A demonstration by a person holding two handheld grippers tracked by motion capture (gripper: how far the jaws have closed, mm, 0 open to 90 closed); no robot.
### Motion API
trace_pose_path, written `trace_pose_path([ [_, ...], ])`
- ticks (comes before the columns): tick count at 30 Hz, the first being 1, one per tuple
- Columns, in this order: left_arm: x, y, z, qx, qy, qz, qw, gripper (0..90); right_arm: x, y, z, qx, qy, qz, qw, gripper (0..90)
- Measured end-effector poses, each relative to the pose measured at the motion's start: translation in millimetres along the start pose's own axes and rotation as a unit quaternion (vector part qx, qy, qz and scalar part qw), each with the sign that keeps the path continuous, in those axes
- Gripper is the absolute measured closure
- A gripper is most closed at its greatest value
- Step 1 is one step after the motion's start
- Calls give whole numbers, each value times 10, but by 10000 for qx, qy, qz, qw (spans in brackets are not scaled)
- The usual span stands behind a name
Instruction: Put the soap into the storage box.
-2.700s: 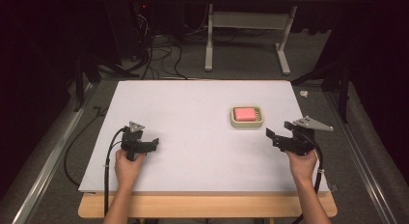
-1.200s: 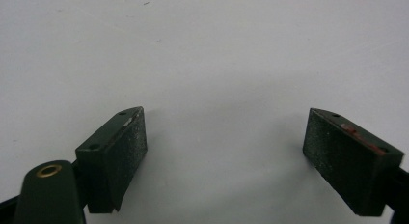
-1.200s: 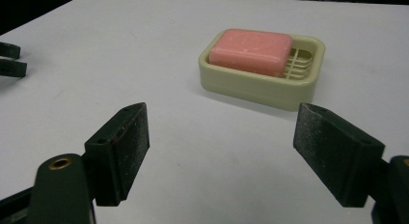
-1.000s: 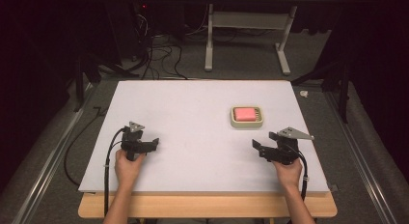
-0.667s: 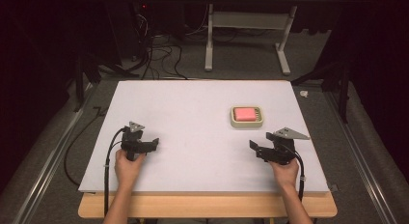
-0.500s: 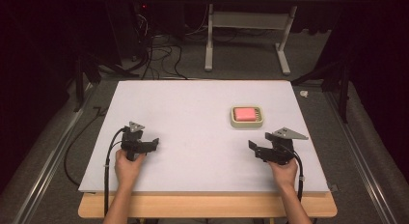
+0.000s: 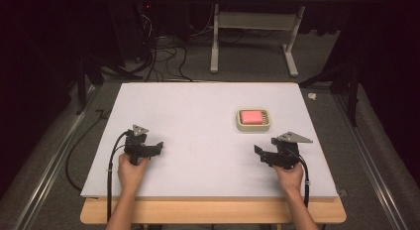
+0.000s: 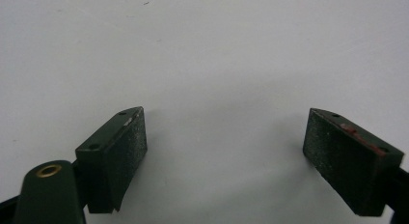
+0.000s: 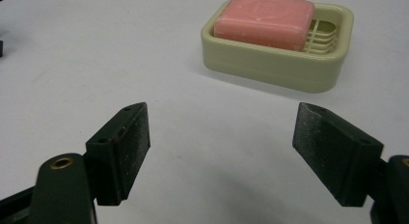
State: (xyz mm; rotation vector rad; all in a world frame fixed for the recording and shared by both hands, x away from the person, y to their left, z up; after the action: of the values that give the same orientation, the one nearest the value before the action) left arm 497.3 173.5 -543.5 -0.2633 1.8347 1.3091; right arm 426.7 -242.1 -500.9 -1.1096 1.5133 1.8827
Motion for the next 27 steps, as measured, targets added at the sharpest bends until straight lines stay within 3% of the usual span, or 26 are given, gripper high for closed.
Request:
trace_pose_path([
  [27, 0, 0, 0, 0, 1, 1, 10000, 159, 140, -250, 14, 365, 228, 432, 9981, 223],
])
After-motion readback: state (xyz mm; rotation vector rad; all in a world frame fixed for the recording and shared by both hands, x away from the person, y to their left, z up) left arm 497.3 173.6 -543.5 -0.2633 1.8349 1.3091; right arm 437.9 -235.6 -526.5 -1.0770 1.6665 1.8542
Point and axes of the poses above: each handheld gripper's, and its own axes: y roughly backward along the jaws, x roughly out of its underside, z roughly to its left, the point moved 8 cm from there along -y, roughly forward along the jaws, and after that the axes turned 7 degrees about x, right-handed, at the moved point
